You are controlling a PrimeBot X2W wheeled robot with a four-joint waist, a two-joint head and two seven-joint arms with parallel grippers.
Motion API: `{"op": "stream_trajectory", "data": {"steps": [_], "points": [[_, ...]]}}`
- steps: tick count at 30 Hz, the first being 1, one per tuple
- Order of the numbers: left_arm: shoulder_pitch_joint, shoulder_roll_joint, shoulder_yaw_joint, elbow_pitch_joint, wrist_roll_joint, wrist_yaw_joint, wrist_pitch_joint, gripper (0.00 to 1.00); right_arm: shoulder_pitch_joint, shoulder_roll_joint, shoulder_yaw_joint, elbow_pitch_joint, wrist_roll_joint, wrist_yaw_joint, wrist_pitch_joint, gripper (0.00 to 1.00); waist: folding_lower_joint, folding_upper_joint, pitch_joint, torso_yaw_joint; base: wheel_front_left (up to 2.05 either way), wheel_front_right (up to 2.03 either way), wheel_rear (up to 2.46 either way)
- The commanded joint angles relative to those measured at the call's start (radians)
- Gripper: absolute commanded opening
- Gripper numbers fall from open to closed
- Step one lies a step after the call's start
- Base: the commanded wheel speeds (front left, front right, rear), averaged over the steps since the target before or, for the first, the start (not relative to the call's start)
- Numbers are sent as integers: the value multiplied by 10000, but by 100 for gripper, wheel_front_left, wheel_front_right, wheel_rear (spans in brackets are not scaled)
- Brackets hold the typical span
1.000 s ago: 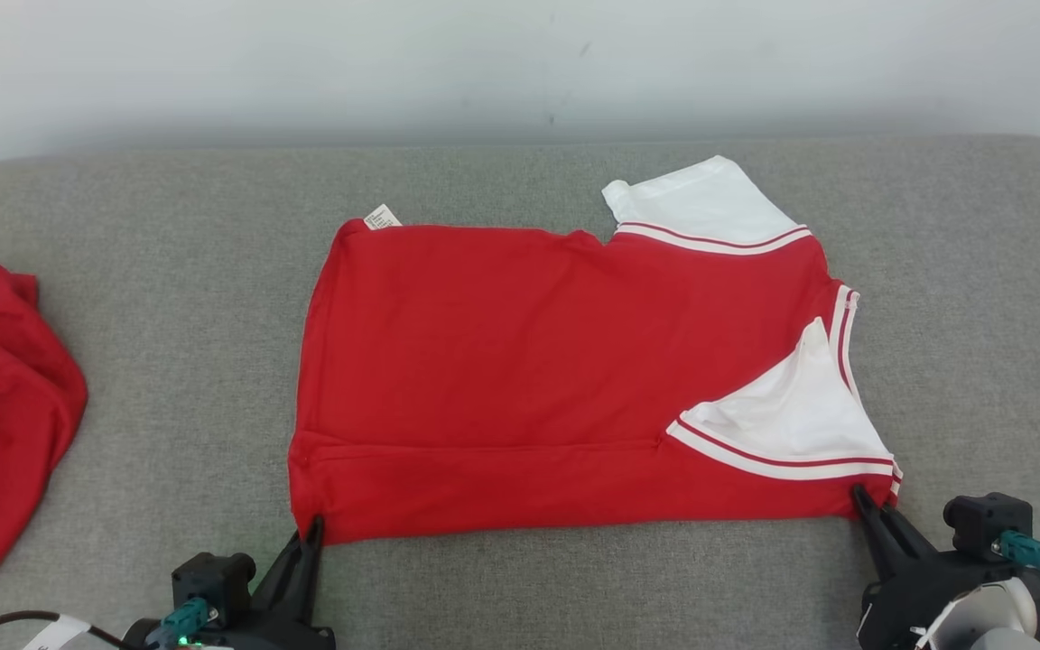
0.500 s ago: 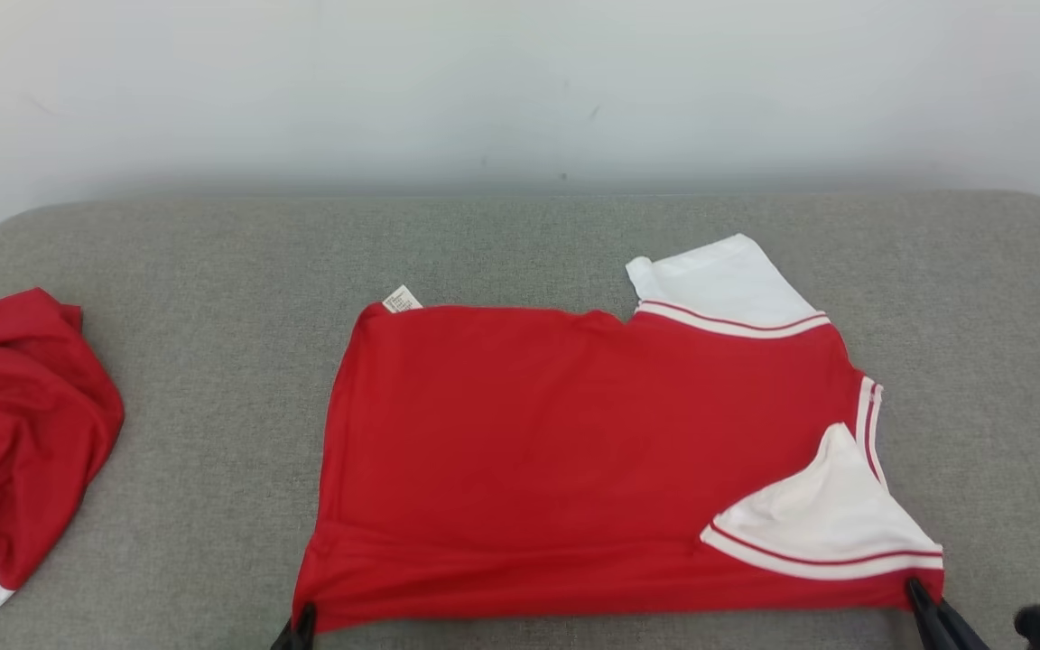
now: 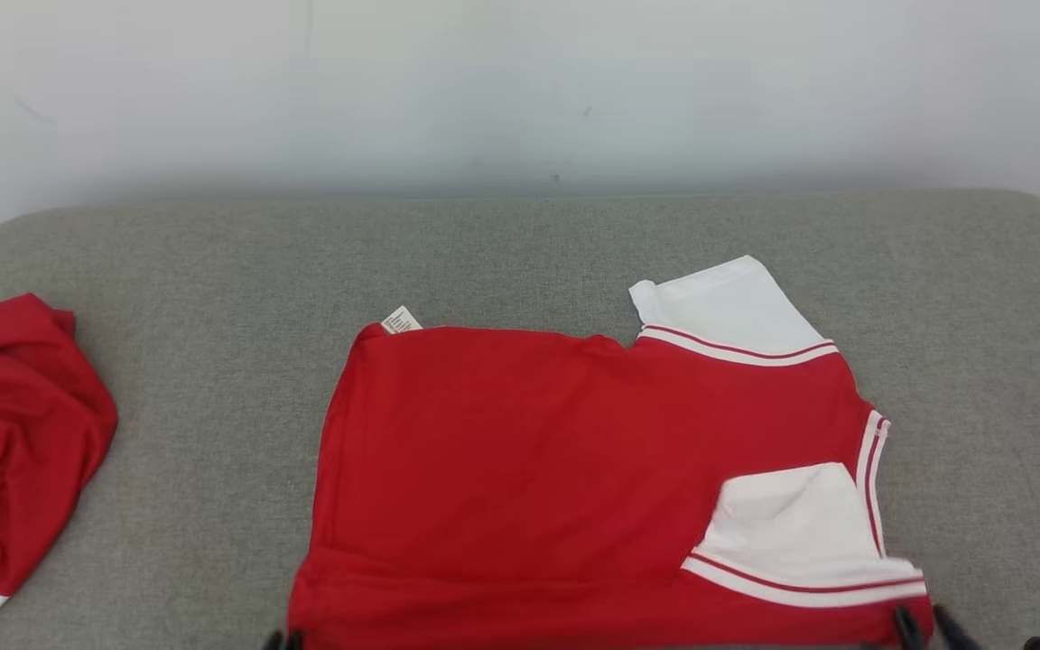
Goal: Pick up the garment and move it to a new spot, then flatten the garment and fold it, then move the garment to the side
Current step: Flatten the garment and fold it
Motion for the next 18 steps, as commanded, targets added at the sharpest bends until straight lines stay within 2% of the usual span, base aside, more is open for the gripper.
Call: {"op": "stream_trajectory", "data": {"steps": [1,9,18], "points": [[72,-15,180,-154,118,48,-35,100,52,12,-92,-207,-143,-17,-129,100,0,0,-32,22,0,0,0],[420,-511,1252,-1512,897,25,-35,100,-251,-32,144,-915,-25,-17,-940,100,0,0,-118,101,0,0,0],[736,-1289,2647,-3076,2562,8,-35,100,-516,734,431,-485,-80,-17,-2173,100,0,0,-153,149,0,0,0]]}}
